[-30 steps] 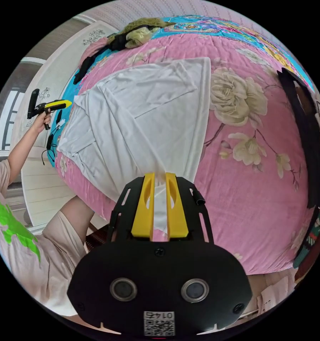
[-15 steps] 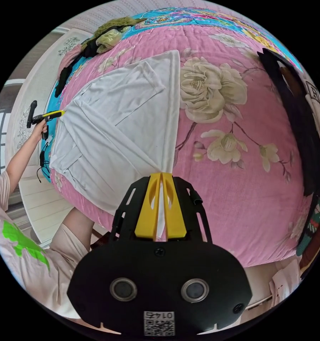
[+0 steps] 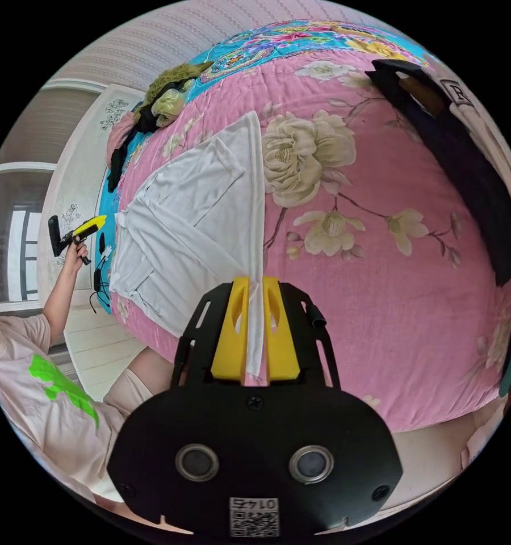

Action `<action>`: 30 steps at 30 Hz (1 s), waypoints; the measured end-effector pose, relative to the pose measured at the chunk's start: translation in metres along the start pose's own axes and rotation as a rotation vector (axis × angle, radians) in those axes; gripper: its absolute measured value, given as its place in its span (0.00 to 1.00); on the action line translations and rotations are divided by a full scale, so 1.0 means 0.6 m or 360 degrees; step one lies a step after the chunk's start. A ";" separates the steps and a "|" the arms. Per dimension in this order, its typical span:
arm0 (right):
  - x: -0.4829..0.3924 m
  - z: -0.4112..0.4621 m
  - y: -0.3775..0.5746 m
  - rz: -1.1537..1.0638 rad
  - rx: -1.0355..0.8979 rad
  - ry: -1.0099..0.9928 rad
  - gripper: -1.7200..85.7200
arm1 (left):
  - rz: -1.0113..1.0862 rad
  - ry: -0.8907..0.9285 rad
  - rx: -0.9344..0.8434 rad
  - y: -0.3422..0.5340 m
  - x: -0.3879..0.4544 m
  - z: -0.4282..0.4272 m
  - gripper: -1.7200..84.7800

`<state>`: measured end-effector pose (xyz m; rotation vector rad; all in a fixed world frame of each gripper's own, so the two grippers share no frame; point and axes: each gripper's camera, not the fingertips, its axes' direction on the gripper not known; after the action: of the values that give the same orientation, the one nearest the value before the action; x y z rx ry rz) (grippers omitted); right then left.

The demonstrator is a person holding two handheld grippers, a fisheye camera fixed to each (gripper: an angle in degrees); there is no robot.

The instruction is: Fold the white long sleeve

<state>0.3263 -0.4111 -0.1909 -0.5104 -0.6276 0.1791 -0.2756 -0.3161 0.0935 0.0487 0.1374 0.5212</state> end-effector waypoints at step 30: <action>-0.112 -0.013 -0.423 -0.0509 0.0044 0.0077 0.18 | 0.1048 0.0212 -0.0269 0.194 0.738 0.584 0.10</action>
<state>0.2795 -0.6542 -0.1023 -0.3803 -0.6497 -0.1264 0.0969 0.0019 0.3974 -0.1112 0.2080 1.1930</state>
